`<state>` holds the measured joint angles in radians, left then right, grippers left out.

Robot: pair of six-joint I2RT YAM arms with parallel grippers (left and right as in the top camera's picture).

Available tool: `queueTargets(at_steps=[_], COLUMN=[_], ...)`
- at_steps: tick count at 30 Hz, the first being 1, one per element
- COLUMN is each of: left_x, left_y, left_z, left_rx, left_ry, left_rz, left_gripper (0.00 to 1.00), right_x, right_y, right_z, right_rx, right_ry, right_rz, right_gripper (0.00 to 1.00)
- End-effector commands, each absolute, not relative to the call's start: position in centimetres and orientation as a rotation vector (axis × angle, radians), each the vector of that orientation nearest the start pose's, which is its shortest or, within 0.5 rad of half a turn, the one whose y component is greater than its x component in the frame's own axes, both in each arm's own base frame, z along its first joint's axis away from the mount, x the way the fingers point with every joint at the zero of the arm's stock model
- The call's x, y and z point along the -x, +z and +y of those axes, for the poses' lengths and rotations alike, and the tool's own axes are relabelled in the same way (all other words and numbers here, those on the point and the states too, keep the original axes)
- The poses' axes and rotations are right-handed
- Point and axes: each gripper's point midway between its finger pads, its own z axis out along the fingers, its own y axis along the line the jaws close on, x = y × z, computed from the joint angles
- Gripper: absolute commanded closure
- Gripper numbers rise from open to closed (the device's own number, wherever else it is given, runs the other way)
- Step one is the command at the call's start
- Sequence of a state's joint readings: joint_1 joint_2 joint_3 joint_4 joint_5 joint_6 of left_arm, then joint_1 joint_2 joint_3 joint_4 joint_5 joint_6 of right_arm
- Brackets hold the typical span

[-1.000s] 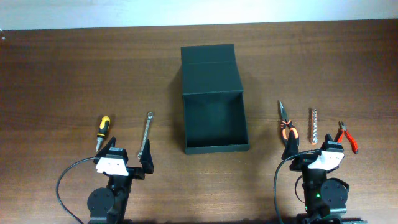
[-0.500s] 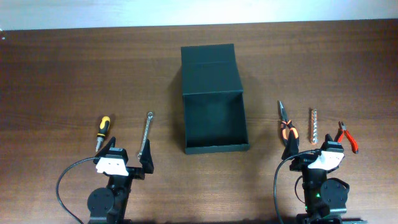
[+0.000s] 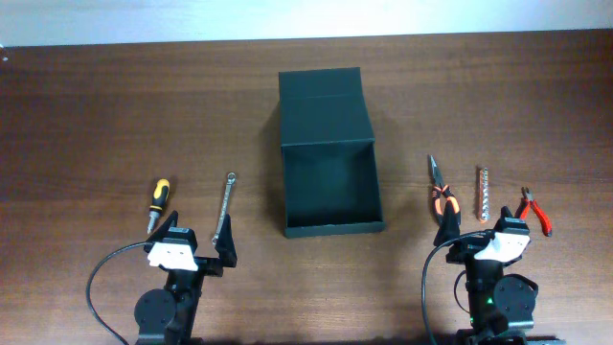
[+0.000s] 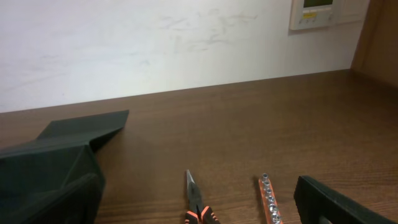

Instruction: Pack container

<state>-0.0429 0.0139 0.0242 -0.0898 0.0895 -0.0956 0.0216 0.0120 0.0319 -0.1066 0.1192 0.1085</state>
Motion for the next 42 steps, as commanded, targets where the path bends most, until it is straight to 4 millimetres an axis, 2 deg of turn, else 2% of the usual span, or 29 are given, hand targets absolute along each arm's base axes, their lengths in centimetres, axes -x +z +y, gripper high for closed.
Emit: queueTargets(at_steps=[1, 7, 11, 14, 15, 16, 19, 20, 22, 26, 28, 33, 38, 42], left_x=[-24.4, -24.4, -24.0, -22.9, -22.0, -21.6, -21.2, -21.2, -21.4, -22.7, -23.3, -23.8, -23.9, -23.9], left_y=[15.9, 15.8, 16.8, 17.9, 18.9, 19.4, 20.3, 20.3, 19.8, 18.7, 17.9, 15.4, 15.3, 15.3], left_z=[-2.5, -2.5, -3.9, -4.5, -4.2, -4.2, -4.2, -4.2, -4.3, -4.3, -4.3, -4.4, -4.3, -4.2], left_rx=[-0.013, -0.014, -0.063, -0.08, -0.057, -0.051, -0.05, -0.062, -0.09, -0.132, -0.126, -0.114, -0.123, -0.132], left_ry=[-0.181, -0.183, -0.26, -0.303, -0.292, -0.294, -0.292, -0.289, -0.277, -0.268, -0.273, -0.282, -0.272, -0.267], left_rz=[1.653, 1.653, 1.644, 1.73, 1.832, 1.879, 2.06, 2.102, 2.309, 2.532, 2.594, 2.716, 2.721, 2.719], left_gripper=[0.01, 0.01, 0.01, 0.01, 0.01, 0.01, 0.01, 0.01, 0.01, 0.01, 0.01, 0.01, 0.01, 0.01], right_x=[-24.4, -24.4, -24.2, -23.3, -22.2, -21.8, -20.8, -20.6, -20.3, -21.2, -22.2, -24.9, -27.4, -28.4], right_y=[15.7, 15.5, 15.4, 16.9, 18.7, 19.7, 21.6, 21.8, 23.2, 23.9, 23.3, 18.6, 15.7, 13.3], right_z=[-1.5, -0.6, 1.9, 3.2, 3.1, 3.1, 3.1, 3.1, 3.0, 3.1, 3.1, 1.9, 1.5, 1.5], right_rx=[-0.164, -0.128, -0.071, -0.049, -0.057, -0.059, -0.089, -0.095, -0.115, -0.066, -0.026, -0.033, 0.034, 0.092], right_ry=[0.004, 0.044, 0.211, 0.298, 0.295, 0.29, 0.283, 0.283, 0.267, 0.236, 0.228, 0.113, 0.07, 0.068], right_rz=[1.652, 1.667, 1.707, 1.77, 1.863, 1.919, 2.155, 2.197, 2.443, 2.751, 2.837, 3.034, 3.075, 3.062], right_gripper=[0.01, 0.01, 0.01, 0.01, 0.01, 0.01, 0.01, 0.01, 0.01, 0.01, 0.01, 0.01, 0.01, 0.01])
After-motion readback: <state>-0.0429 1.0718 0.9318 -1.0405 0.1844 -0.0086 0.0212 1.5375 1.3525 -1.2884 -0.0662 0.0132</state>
